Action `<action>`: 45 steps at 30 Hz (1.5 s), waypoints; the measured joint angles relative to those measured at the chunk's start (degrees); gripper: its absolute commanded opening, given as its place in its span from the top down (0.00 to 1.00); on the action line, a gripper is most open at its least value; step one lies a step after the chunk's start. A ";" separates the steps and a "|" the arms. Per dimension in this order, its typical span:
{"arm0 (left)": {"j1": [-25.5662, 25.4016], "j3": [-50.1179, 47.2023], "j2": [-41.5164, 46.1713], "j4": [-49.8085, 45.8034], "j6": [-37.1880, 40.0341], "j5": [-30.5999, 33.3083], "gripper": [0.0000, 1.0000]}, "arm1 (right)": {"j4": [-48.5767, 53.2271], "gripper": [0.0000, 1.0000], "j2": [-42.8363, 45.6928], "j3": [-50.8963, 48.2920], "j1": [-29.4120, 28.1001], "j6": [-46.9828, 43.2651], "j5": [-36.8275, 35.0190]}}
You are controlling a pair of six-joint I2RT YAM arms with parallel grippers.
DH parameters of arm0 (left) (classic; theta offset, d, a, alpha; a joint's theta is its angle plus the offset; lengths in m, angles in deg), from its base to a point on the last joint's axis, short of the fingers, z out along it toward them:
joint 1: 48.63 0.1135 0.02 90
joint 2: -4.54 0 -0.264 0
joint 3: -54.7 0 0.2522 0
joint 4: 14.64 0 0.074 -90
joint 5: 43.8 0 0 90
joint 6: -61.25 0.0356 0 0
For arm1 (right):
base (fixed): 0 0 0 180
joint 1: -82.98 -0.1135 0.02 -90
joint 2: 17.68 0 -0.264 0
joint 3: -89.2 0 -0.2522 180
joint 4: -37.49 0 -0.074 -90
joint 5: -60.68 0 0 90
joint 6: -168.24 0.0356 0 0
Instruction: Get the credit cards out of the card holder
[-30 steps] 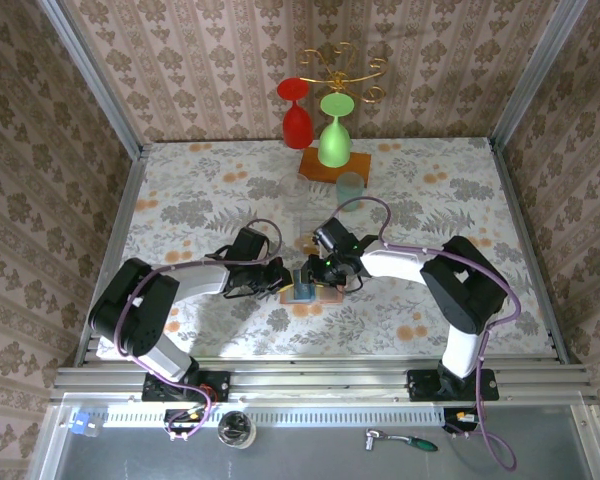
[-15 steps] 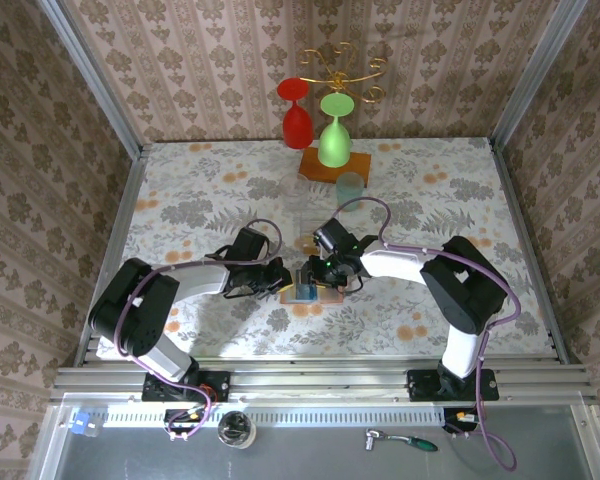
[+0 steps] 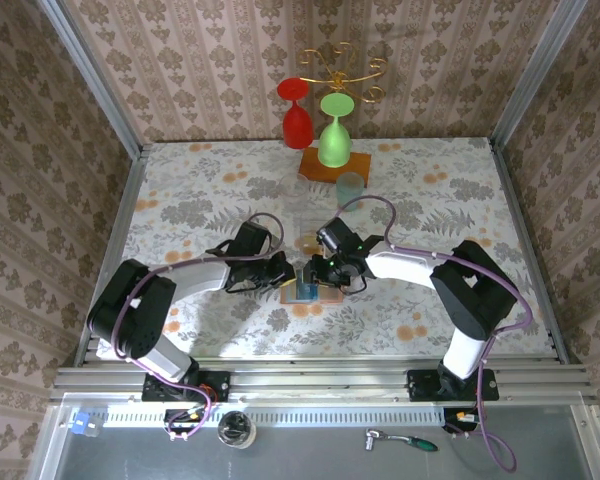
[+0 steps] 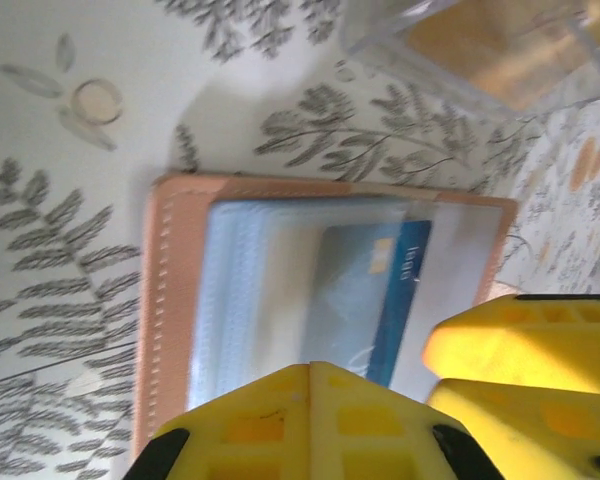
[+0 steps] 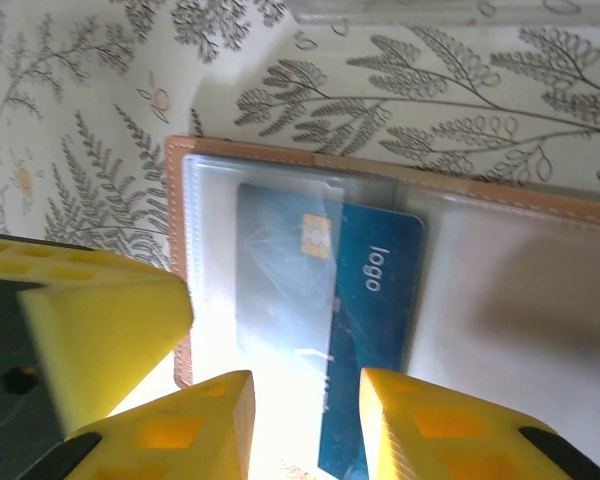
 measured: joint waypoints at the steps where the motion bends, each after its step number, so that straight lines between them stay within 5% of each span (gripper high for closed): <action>1: -0.24 0.04 -0.02 -0.02 0.00 0.02 0.97 | -0.42 0.65 0.07 -0.48 0.17 0.02 0.02; 31: -1.03 1.38 -3.13 -3.08 2.60 1.57 0.98 | -9.53 0.68 -1.16 -5.33 3.06 3.43 5.31; 45: -1.03 1.62 -3.43 -3.19 2.60 1.55 0.99 | -14.91 0.81 -2.16 -8.04 4.63 6.08 8.48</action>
